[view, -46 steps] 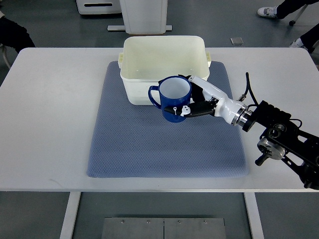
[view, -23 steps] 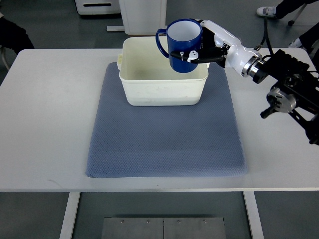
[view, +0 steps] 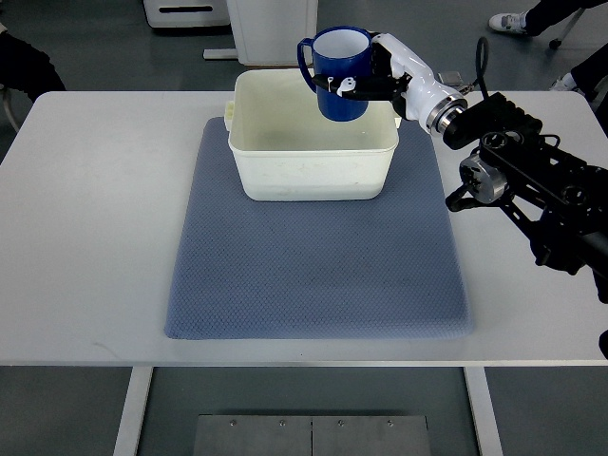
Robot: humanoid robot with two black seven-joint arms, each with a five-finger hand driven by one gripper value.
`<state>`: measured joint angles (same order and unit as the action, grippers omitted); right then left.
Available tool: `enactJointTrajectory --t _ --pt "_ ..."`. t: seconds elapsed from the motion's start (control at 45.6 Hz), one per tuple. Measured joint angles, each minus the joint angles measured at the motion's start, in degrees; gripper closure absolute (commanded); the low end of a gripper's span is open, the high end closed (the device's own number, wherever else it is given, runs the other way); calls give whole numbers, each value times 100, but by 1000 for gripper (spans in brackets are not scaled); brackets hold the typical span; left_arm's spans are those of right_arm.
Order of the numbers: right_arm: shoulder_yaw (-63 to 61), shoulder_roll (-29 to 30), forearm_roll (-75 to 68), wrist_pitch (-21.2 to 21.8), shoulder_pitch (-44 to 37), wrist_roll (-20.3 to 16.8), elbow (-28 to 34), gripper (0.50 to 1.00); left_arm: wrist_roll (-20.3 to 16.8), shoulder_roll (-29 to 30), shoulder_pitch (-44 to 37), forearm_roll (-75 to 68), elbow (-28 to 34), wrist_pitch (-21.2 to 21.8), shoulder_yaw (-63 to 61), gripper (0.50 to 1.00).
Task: Place cup in box with right hand
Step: 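Lower the mug into the box and open the right hand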
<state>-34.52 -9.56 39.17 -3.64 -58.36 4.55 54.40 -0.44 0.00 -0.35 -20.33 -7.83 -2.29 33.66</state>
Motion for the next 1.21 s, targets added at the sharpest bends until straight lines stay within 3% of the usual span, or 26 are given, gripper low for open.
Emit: enactJointTrajectory --t 0.351,0.767,0.789,0.876,0.92,0.964,1.205 --pt "352 307 65 -475 75 -86 -322 1000 0 0 0 0 0 0 0 500" --pt "386 355 47 -498 123 -34 -324 1000 0 0 0 0 1 0 0 500" --pt "386 357 47 -498 123 -22 -322 959 0 0 0 0 0 0 0 500" --pt "385 358 45 -498 123 38 -317 645 0 0 0 0 1 0 0 500" --pt "385 358 39 -498 123 44 -317 545 0 0 0 0 1 0 0 500" --pt "384 366 37 -498 123 45 -311 515 0 0 0 0 1 0 0 500" --pt "392 411 33 -481 159 48 -289 505 0 0 -1 0 1 0 0 500"
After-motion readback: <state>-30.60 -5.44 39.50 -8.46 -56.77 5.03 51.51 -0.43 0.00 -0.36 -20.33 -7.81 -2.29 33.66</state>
